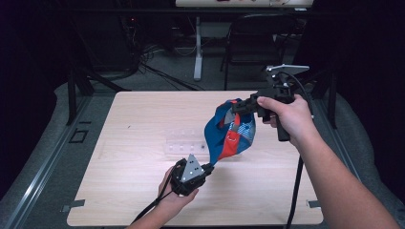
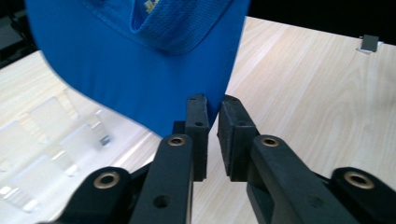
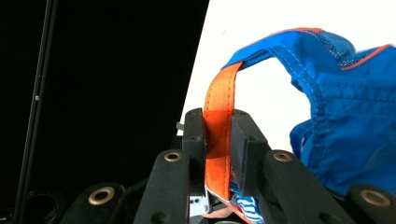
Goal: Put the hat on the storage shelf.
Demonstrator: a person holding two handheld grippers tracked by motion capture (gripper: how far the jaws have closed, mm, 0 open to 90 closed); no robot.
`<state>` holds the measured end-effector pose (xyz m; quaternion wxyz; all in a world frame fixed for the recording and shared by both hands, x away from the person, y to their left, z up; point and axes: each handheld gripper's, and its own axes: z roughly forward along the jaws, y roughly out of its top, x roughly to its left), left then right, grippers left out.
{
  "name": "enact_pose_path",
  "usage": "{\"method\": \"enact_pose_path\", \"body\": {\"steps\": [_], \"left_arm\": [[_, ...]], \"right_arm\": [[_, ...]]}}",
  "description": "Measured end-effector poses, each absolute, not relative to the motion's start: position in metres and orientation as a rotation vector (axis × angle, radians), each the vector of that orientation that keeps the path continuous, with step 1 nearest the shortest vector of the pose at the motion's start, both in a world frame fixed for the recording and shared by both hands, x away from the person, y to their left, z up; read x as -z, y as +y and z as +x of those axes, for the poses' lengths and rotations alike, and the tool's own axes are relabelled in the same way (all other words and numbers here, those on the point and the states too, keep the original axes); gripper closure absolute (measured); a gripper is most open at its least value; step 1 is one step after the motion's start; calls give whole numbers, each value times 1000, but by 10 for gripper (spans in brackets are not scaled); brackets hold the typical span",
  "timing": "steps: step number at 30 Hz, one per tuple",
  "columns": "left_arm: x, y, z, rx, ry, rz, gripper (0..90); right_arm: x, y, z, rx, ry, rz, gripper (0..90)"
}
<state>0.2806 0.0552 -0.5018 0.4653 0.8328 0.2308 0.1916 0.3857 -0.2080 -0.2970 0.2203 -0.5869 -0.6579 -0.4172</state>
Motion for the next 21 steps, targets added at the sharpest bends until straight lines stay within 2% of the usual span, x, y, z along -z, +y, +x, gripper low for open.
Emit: {"method": "enact_pose_path", "body": {"steps": [3,21], "left_arm": [[500,61,282,-486,563,2034,879],[502,83,308,-587,620,1989,881]], "right_arm": [[299,-205,386,1157,-1815,-1624,775],[315,-195,396,1133,-1822,-1607,774]]}}
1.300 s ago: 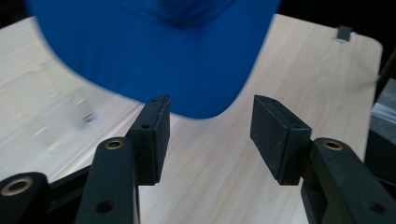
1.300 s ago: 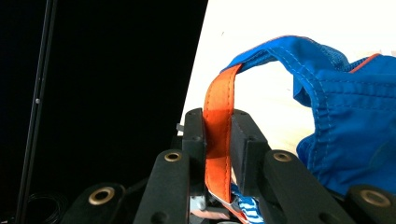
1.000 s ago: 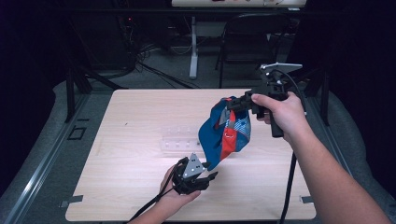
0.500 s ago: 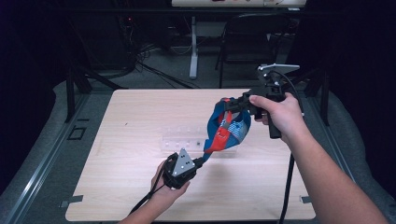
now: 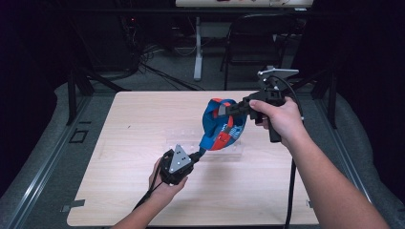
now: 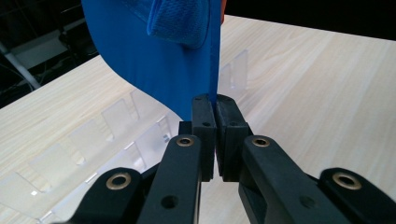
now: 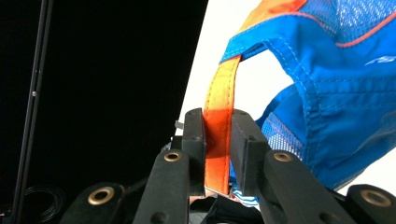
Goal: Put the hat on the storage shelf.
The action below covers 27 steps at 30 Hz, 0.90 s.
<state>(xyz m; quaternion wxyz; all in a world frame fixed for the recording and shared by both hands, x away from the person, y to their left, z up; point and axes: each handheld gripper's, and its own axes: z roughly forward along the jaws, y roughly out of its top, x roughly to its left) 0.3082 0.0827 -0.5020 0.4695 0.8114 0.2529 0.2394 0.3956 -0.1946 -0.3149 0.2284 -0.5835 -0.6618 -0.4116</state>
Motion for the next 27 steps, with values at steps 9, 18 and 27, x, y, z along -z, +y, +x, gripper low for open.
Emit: {"method": "enact_pose_path", "body": {"steps": [9,18,27], "left_arm": [[506,87,317,-598,652,1962,882],[513,93,324,-567,673,1966,882],[516,94,328,-542,662,1951,882]], "right_arm": [[329,-182,407,1102,-1818,-1603,773],[339,-174,413,1074,-1827,-1607,773],[347,-175,414,1064,-1819,-1611,773]]}}
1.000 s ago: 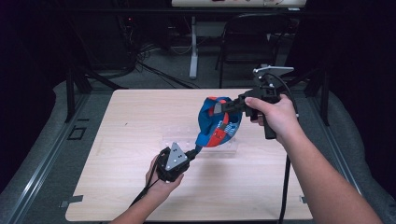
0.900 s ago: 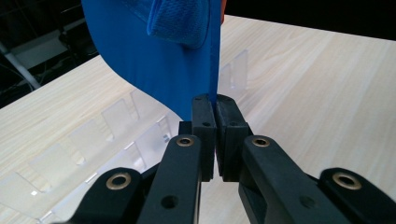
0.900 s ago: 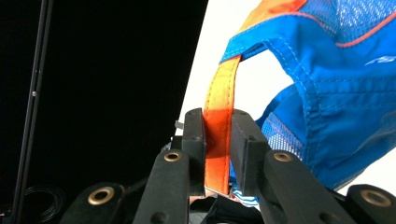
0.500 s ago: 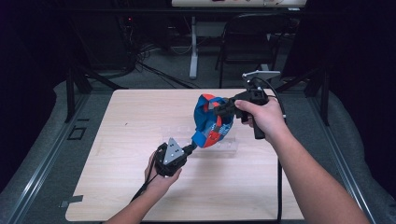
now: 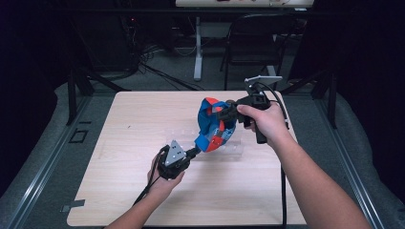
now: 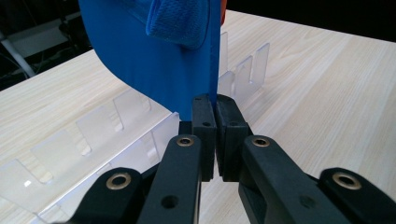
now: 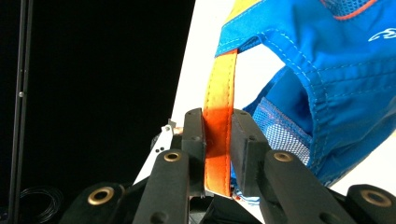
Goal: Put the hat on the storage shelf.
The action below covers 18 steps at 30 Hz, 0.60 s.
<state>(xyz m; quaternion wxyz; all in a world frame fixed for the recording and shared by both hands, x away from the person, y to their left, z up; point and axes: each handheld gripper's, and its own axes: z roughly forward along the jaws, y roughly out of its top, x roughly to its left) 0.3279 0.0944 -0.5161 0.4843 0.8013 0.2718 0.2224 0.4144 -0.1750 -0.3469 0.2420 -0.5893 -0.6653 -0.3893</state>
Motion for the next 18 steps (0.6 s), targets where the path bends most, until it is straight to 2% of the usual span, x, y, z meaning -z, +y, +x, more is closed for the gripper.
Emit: {"method": "enact_pose_path", "body": {"steps": [9,18], "left_arm": [[516,98,331,-530,638,1936,881],[530,96,336,-518,666,1992,879]], "right_arm": [[346,-175,412,1069,-1816,-1617,774],[350,-177,415,1064,-1812,-1625,773]]}}
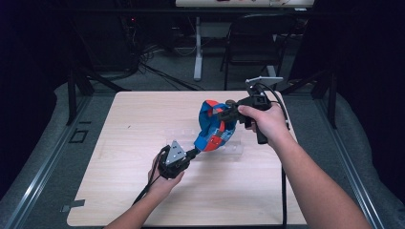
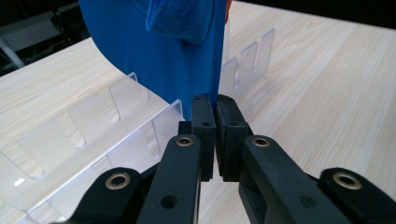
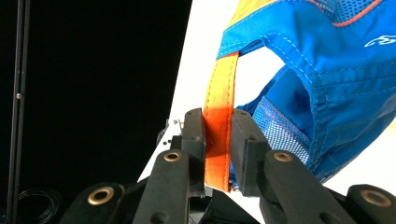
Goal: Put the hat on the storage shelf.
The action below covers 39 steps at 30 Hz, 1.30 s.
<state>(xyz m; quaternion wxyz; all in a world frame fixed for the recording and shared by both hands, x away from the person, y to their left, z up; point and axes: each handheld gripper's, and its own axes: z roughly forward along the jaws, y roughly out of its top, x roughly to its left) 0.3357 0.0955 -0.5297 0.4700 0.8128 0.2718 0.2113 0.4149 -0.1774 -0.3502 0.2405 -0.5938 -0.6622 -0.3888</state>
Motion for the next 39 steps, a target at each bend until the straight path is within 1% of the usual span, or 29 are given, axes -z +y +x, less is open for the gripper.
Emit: {"method": "enact_pose_path", "body": {"steps": [9,24,32,35,39], "left_arm": [[534,95,336,-514,689,2000,879],[542,100,334,-492,709,2026,878],[541,104,336,-475,725,2010,859],[541,104,336,-461,734,2012,830],[537,107,336,-463,760,1978,713]], "right_arm": [[360,-180,417,1045,-1809,-1640,772],[366,-181,419,1035,-1810,-1652,769],[367,-184,421,1033,-1810,-1674,769],[368,-186,422,1032,-1810,-1670,768],[367,-187,422,1038,-1790,-1688,750]]}}
